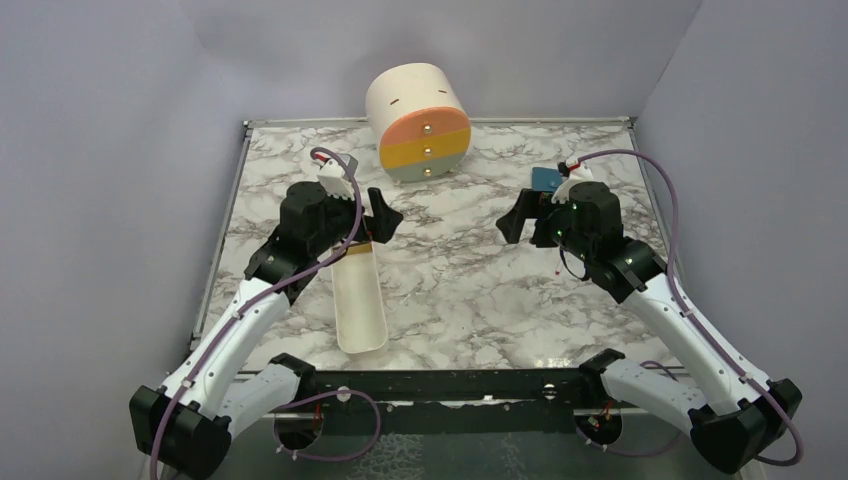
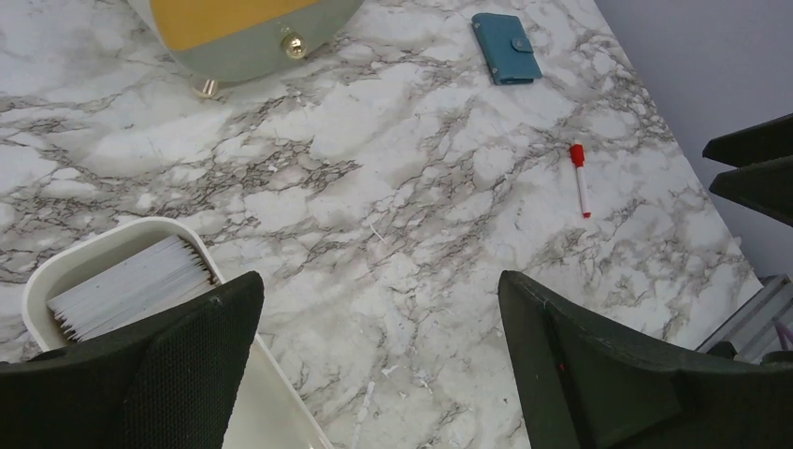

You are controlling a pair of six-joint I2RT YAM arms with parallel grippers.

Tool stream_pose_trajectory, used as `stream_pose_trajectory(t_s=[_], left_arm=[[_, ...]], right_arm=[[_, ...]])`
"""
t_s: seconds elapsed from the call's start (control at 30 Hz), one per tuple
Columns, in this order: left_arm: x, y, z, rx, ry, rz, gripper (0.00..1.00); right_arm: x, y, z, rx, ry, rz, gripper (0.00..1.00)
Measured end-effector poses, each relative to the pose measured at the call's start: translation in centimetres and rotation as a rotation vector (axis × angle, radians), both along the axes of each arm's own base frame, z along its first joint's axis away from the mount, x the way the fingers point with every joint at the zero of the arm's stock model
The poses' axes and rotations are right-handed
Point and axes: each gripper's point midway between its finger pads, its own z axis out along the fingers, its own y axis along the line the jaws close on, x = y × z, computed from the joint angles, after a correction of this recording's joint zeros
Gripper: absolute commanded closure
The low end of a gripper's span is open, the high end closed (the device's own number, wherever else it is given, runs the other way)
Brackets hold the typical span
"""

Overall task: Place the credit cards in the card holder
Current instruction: Move the card holder to the center of the board.

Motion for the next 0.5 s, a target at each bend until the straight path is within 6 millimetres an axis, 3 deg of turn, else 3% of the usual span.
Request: stream_pose_trajectory(t_s=[0.27,0.5], left_arm=[[-0.4,0.4,0.7,-0.005,-0.03,0.009,0.01],[-1.0,0.1,-0.1,0.012,0.001,-0.025,0.01]], right_arm=[[0.1,0.0,-0.2,-0.011,0.001,0.006,0.0],[3.0,-0.8,-2.1,-0.131,0.024,-0.061,0.01]])
